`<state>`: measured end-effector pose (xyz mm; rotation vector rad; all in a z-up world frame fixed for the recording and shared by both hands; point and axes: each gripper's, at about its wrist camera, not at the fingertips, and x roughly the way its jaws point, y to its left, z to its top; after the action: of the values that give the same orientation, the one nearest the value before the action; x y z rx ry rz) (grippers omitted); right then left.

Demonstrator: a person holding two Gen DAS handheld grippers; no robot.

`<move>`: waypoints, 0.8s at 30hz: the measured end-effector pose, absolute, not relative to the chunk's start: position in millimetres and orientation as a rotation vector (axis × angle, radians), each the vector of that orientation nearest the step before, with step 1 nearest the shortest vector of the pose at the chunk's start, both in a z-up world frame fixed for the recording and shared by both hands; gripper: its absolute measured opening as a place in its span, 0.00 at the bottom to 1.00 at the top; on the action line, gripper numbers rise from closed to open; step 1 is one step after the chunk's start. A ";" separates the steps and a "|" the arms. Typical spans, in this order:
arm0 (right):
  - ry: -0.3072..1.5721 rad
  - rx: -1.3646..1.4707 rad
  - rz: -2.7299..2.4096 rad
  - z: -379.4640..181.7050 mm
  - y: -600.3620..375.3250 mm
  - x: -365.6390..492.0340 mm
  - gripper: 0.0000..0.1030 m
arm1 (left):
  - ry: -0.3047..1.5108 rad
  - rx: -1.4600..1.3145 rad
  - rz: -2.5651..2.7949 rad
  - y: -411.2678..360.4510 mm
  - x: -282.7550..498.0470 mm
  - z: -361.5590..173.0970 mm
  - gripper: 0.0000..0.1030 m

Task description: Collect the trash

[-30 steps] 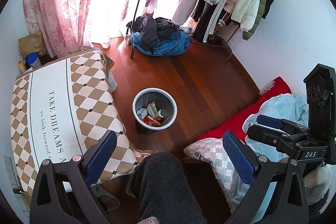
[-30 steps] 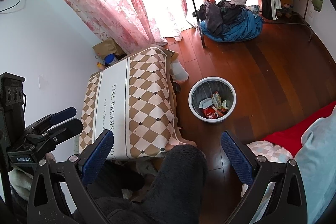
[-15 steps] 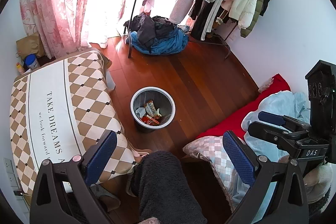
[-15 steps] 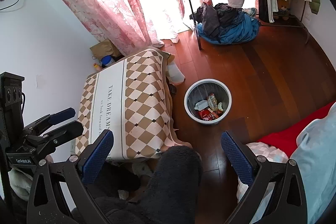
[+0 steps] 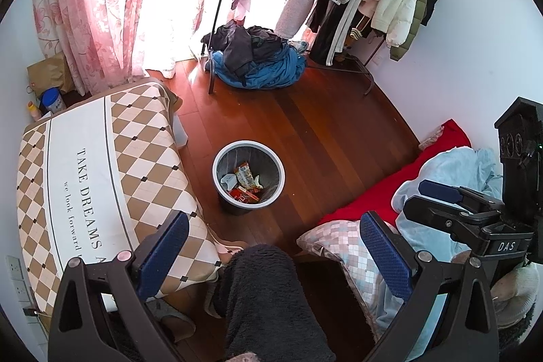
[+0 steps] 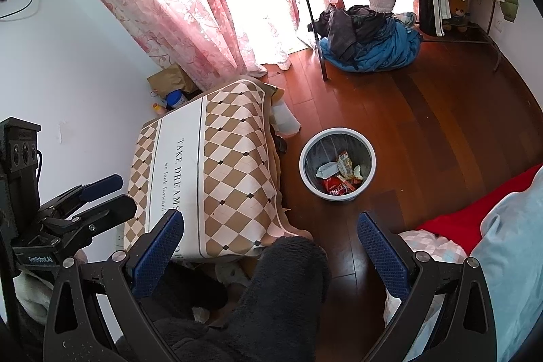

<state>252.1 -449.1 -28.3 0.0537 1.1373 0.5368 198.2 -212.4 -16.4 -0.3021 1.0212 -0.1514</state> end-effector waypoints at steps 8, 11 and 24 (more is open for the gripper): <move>1.137 0.055 0.535 -28.0 -448.6 252.7 1.00 | 1.029 -0.299 -0.150 -213.7 199.0 -17.9 1.00; 1.138 0.054 0.536 -28.2 -447.8 252.9 1.00 | 1.027 -0.299 -0.150 -213.6 198.8 -17.8 1.00; 1.138 0.055 0.532 -27.7 -444.6 250.9 1.00 | 1.027 -0.304 -0.152 -212.0 199.5 -19.5 1.00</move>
<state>250.9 -444.6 -27.7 0.0550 1.1379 0.5322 199.5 -212.0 -19.6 -0.3041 1.0270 -0.1524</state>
